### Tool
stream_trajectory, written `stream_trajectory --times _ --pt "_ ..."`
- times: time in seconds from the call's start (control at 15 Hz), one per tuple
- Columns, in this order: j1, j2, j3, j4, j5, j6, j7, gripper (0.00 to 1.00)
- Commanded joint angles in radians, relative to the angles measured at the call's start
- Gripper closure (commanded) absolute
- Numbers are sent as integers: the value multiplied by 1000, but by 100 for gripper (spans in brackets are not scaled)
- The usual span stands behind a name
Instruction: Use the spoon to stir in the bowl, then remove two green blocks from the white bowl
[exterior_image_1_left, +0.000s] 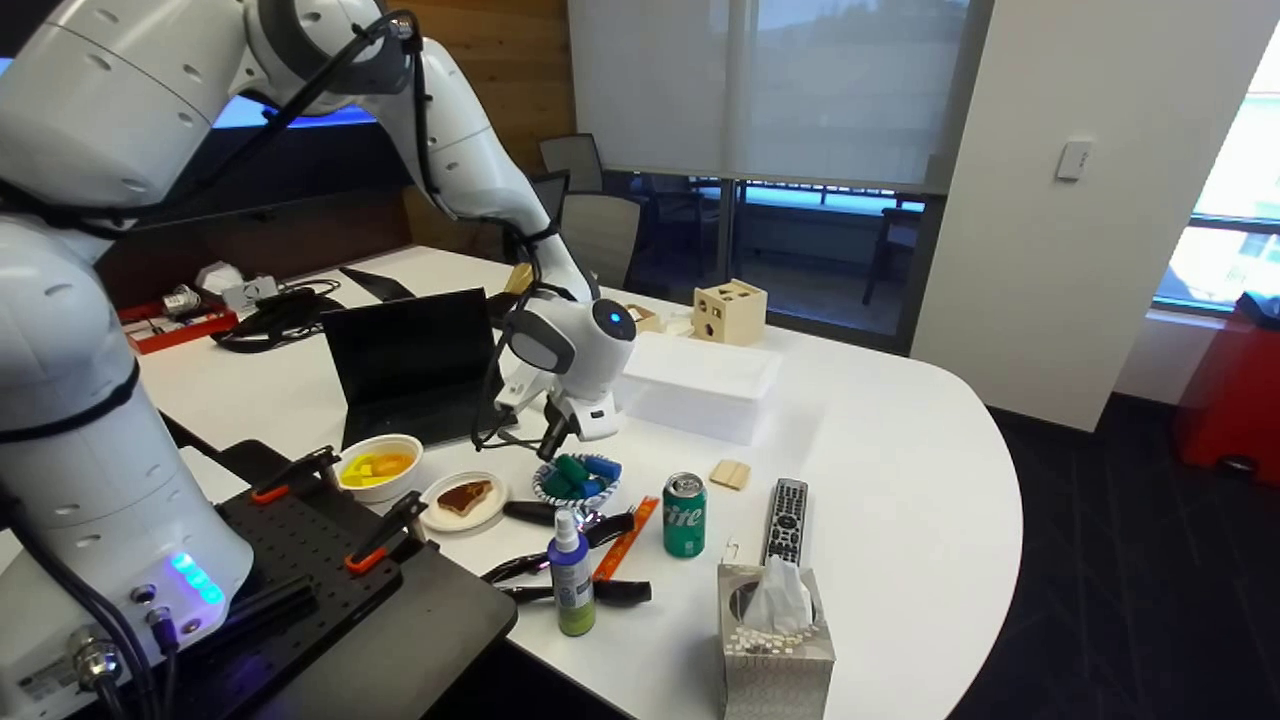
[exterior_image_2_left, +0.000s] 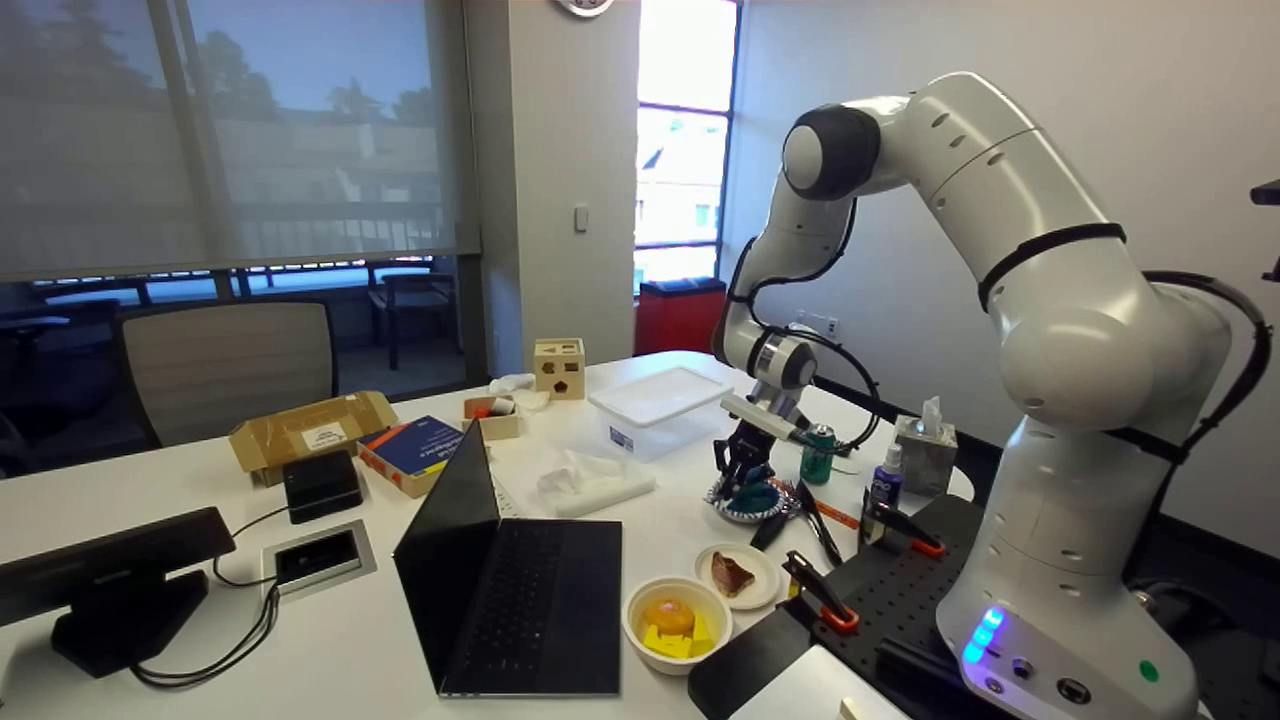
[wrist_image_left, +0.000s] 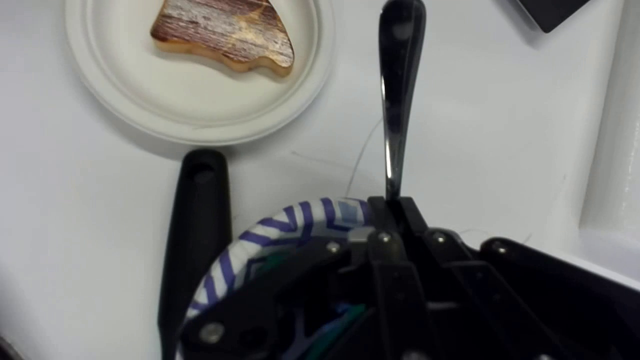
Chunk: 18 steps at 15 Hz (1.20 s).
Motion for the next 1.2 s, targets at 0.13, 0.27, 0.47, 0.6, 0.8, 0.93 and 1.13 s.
stream_trajectory --times 0.13,0.27,0.47,0.6,0.8,0.93,1.13 --pt "6 -65 6 0 -248 22 218 98" --pt "-10 -78 29 0 -274 45 218 98" --pt "-55 -87 94 8 -230 107 134 98" --pt "-89 -82 148 23 -197 145 78 98" --pt "-92 -66 188 51 -200 208 35 98" --pt "-59 -52 172 78 -257 235 81 98" --pt "-37 -8 150 150 -378 205 159 98"
